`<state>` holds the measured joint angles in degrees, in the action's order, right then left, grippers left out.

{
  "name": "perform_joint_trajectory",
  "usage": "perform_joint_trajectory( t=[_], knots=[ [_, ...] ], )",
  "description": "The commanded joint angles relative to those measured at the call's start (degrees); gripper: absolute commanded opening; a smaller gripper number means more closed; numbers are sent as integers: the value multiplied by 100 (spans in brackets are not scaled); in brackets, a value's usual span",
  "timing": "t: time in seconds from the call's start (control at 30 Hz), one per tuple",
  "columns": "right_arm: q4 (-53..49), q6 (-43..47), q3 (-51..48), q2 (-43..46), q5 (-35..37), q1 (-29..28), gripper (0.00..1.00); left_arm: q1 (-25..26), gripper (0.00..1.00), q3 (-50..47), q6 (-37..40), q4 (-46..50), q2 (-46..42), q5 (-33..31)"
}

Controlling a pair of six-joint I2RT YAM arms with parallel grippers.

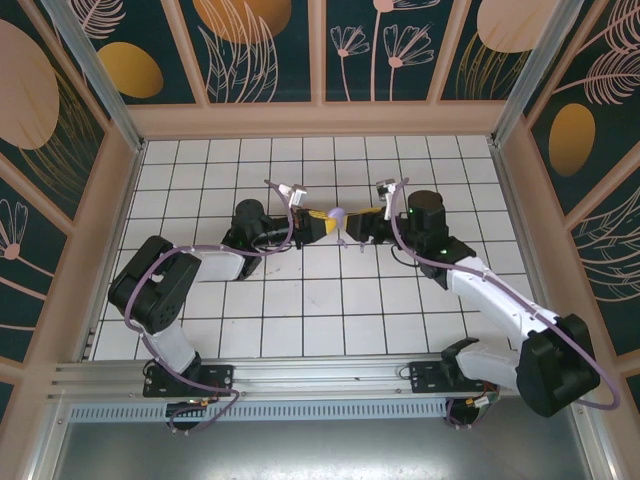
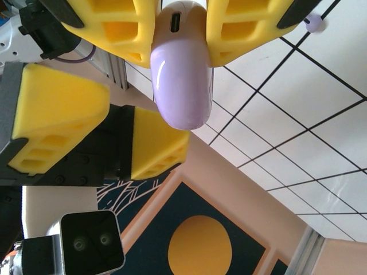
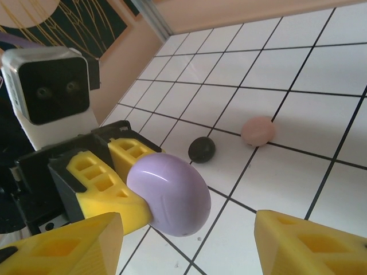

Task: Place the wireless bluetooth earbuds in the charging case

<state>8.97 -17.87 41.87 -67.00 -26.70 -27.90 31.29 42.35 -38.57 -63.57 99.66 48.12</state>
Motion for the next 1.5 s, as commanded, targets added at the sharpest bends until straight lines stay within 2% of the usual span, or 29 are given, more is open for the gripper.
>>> perform_joint_trajectory(
  t=[0.0, 0.33, 0.57, 0.73, 0.97, 1.47],
  knots=[
    [374, 151, 199, -143, -99, -91, 62, -17, 0, 142, 70, -20, -113, 198],
    [403, 187, 99, -560, 315, -69, 55, -18, 0, 107, 86, 9, -401, 224],
    [562, -218, -368, -586, 571, 453, 48, -17, 0, 39, 92, -13, -510, 296],
    [631, -411, -568, -182, 204, 527, 47, -17, 0, -29, 123, -15, -526, 251],
    [958, -542, -694, 510, -659, 454, 47, -18, 0, 4, 38, -129, -453, 276],
    [1164, -498, -75, -205, -462, -52, 43, -17, 0, 28, 25, -104, -484, 278]
  ],
)
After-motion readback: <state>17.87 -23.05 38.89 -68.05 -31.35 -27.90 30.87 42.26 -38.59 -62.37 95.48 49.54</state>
